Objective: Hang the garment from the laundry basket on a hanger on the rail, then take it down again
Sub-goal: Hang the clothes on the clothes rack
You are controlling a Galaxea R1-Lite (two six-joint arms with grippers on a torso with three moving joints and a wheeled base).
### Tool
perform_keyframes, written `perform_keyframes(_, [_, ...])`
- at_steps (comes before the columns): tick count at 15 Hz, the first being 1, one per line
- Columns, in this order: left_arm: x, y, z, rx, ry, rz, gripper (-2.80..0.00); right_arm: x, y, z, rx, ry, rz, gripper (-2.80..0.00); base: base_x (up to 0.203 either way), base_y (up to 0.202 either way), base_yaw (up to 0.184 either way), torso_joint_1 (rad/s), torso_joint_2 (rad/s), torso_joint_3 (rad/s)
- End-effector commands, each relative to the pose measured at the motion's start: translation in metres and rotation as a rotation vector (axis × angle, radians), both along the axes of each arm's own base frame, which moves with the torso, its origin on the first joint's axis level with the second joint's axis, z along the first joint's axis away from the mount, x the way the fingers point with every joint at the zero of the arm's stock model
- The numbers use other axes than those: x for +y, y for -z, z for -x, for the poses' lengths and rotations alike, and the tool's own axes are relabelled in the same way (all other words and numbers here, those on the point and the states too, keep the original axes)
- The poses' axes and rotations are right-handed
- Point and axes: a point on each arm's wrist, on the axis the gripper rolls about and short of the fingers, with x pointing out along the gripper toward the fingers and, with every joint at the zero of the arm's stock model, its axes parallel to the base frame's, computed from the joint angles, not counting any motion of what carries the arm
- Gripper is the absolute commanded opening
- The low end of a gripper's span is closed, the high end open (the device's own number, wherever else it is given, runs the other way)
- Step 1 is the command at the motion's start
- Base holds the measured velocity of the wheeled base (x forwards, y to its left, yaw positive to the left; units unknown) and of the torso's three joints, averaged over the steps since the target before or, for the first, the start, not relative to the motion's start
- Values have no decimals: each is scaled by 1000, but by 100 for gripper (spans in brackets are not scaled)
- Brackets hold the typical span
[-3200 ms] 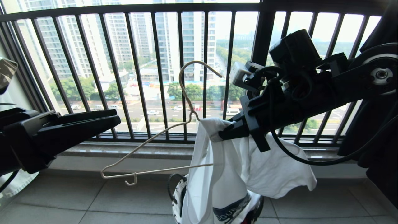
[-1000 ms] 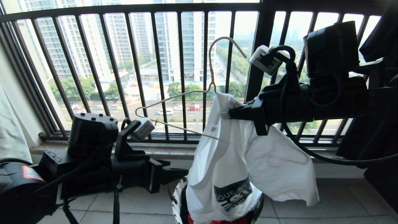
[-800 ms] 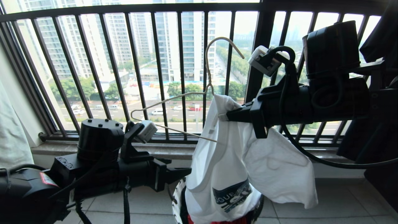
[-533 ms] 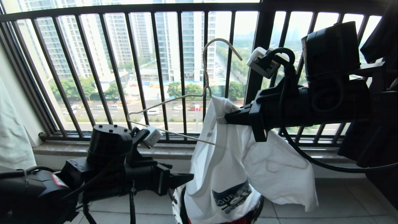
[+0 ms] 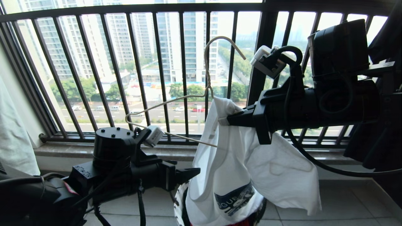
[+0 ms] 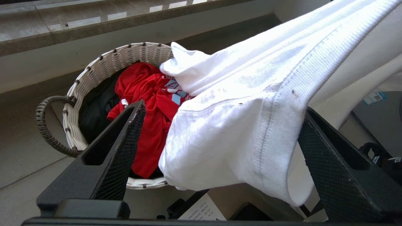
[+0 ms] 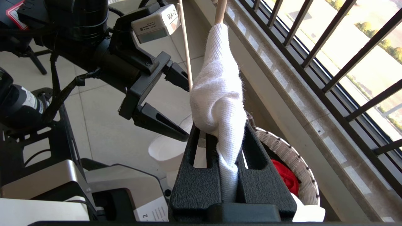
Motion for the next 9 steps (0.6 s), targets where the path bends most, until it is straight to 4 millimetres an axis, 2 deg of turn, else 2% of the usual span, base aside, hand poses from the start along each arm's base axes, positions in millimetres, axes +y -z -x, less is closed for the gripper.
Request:
perform_keyframes(1, [-7,11,0,15,-12,-24,0,1,0,0,-1,-3,-2,-280,0,0,0,0,0,0])
perform_keyframes(8, [-17,24,-2,-31,-34,-15,0,3,0,-1,15,-1,-12,-280,0,0,0,0,0,0])
perform_keyframes(9, [-17,24,-1,-32,-36,-16,-280,3,0,-1,17,-1,-11,-280,0,0,0,0,0,0])
